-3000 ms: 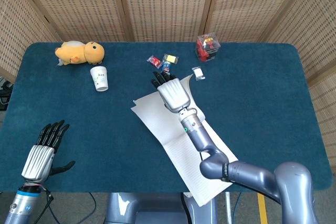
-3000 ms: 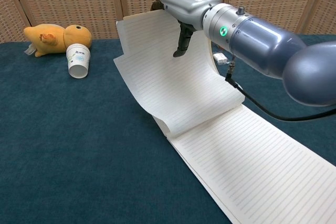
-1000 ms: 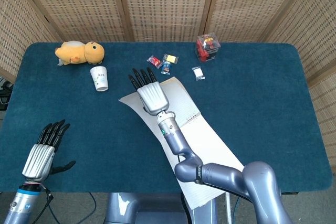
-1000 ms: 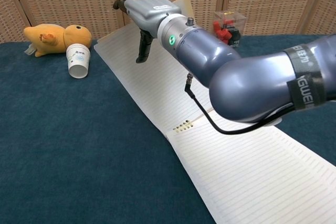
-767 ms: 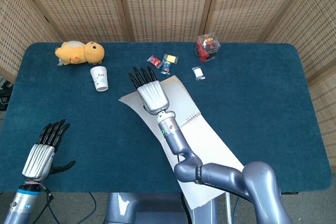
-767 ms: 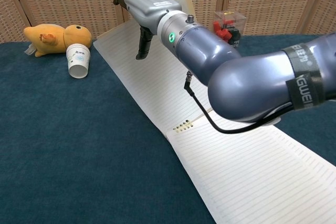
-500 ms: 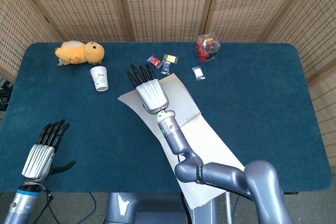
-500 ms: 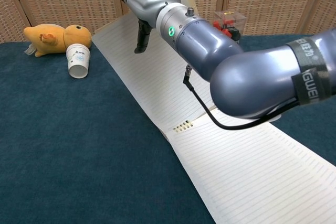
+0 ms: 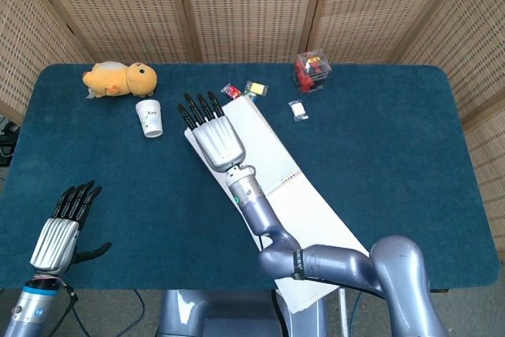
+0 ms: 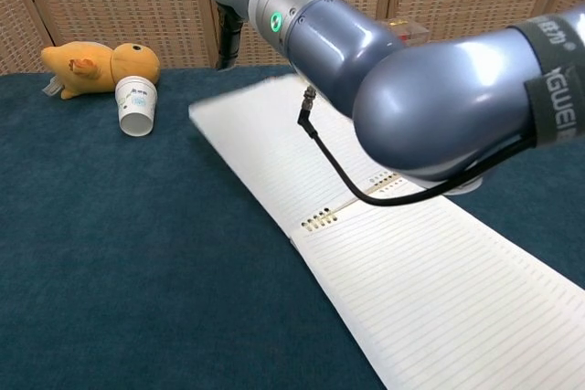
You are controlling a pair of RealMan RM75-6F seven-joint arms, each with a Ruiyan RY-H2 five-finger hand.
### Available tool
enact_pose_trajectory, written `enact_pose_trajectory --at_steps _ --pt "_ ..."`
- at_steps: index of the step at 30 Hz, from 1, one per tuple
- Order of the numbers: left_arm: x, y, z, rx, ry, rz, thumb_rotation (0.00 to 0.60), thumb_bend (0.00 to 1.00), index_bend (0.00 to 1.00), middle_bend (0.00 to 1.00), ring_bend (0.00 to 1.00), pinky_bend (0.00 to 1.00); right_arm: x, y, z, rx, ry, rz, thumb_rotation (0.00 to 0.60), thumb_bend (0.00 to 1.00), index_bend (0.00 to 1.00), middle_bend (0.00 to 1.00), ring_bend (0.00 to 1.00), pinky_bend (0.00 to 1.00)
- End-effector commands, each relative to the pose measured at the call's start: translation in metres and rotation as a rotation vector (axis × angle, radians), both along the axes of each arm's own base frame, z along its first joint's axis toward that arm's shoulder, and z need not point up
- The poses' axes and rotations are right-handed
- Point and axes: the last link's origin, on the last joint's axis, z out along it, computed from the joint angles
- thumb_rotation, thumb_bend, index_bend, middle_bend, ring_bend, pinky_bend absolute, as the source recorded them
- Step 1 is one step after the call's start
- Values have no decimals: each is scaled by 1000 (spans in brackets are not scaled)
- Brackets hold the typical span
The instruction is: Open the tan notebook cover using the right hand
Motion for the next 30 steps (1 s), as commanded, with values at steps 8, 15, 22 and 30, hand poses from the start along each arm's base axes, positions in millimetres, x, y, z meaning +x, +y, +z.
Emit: enact_pose_trajectory --at_steps 8,15,22,30 --pt "-1 -1 0 1 2 4 600 145 0 0 0 0 -13 4 2 1 49 -23 600 0 0 0 0 17" --pt "-2 -1 0 2 8 5 600 145 0 0 0 0 -68 14 19 20 58 -80 600 0 0 0 0 3" --pt "-1 -2 2 20 16 0 600 145 0 0 0 0 -150 45 60 16 32 -145 600 0 0 0 0 0" --pt "0 -4 2 12 47 13 600 144 0 0 0 0 -231 93 100 9 -19 -229 600 0 0 0 0 0"
